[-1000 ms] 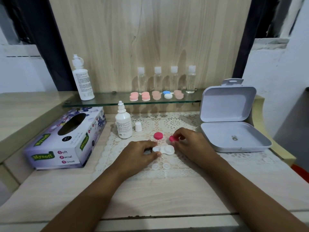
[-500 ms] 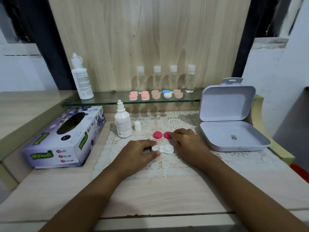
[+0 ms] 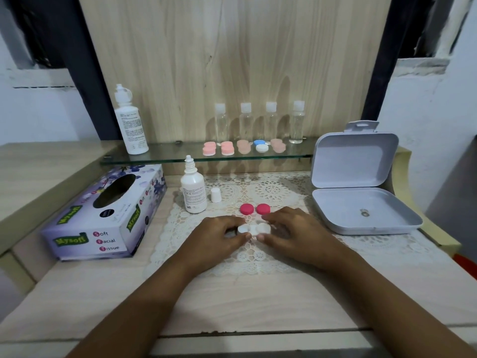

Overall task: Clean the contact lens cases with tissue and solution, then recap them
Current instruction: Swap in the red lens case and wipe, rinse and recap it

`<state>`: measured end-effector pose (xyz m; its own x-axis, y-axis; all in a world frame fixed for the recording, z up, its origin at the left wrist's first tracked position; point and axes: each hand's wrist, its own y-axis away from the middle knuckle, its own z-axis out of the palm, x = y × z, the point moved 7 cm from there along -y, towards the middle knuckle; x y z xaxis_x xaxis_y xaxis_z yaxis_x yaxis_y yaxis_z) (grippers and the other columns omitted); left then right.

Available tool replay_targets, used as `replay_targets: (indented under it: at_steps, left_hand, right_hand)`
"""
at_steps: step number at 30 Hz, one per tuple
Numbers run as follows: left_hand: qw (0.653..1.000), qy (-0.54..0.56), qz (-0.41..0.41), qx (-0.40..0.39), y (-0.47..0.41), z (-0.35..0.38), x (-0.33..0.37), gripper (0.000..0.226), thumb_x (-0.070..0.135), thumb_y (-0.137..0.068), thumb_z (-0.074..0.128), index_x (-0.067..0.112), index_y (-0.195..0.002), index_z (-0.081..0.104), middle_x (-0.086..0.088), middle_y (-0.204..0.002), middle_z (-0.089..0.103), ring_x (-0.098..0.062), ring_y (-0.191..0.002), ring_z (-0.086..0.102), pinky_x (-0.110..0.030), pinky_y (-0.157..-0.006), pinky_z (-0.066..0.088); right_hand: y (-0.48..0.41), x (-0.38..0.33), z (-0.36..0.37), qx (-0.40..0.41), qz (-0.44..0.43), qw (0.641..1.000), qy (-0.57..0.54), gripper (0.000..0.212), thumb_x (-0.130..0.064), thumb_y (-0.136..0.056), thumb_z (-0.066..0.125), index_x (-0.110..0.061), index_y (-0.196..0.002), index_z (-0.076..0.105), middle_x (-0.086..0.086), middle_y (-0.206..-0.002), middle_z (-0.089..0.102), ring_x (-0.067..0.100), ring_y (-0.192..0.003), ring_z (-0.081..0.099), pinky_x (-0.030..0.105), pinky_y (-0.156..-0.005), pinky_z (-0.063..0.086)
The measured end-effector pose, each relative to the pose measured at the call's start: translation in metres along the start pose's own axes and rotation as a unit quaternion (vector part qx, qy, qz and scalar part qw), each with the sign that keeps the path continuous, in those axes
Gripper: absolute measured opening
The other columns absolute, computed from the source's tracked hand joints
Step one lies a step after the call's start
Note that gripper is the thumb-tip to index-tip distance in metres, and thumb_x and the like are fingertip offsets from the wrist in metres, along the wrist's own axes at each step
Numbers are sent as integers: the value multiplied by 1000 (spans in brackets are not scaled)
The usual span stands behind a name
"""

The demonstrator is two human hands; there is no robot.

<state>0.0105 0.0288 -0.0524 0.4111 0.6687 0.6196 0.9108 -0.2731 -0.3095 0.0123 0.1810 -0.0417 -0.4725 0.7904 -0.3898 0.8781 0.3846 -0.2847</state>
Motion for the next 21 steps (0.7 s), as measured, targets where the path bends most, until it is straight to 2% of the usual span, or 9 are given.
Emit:
replay_targets:
  at_steps: [5,8,11,13,16,21]
  left_hand:
    - [999,-30,21,-6,-2,3,2,26,31,-87,63,23,-112,65,12,-111,63,1,-99,55,-15,-85,42]
    - [997,-61,35,-9,-2,4,3,42,37,-89,58,24,-128,53,14,-122,52,1,-109,46,-15,-91,36]
    - [994,-99,36,-7,-2,4,4,50,43,-91,53,23,-136,43,9,-132,48,-6,-120,41,-31,-107,30]
    - [990,-140,10,-27,-3,6,-1,60,48,-92,47,21,-143,33,6,-145,37,-10,-135,28,-39,-114,20]
    - [984,-161,-26,-66,-3,12,-8,63,51,-93,40,22,-147,24,5,-156,18,-9,-144,8,-34,-118,9]
    - [980,-172,-41,-87,-4,15,-12,63,53,-95,35,20,-147,25,6,-157,13,-6,-144,7,-28,-116,5]
  right_hand:
    - [-1,-2,0,21,-11,1000,17,32,-32,-85,61,-23,-116,62,0,-111,61,20,-104,52,27,-83,39]
    - [-1,2,-3,31,7,999,-15,31,-28,-85,61,-19,-114,61,1,-108,62,16,-99,53,25,-81,40]
    - [-1,6,-7,53,30,997,-53,28,-26,-86,60,-18,-113,60,-1,-105,65,13,-96,57,26,-82,45]
    - [-2,8,-9,68,40,995,-60,26,-26,-86,61,-19,-111,60,-2,-102,66,12,-93,59,26,-80,47]
    - [-3,10,-15,92,48,991,-86,24,-23,-85,63,-19,-109,60,-4,-99,67,8,-88,60,23,-80,48]
    - [2,15,-38,121,53,986,-105,25,-20,-83,67,-15,-107,61,-1,-95,66,10,-83,62,23,-77,52]
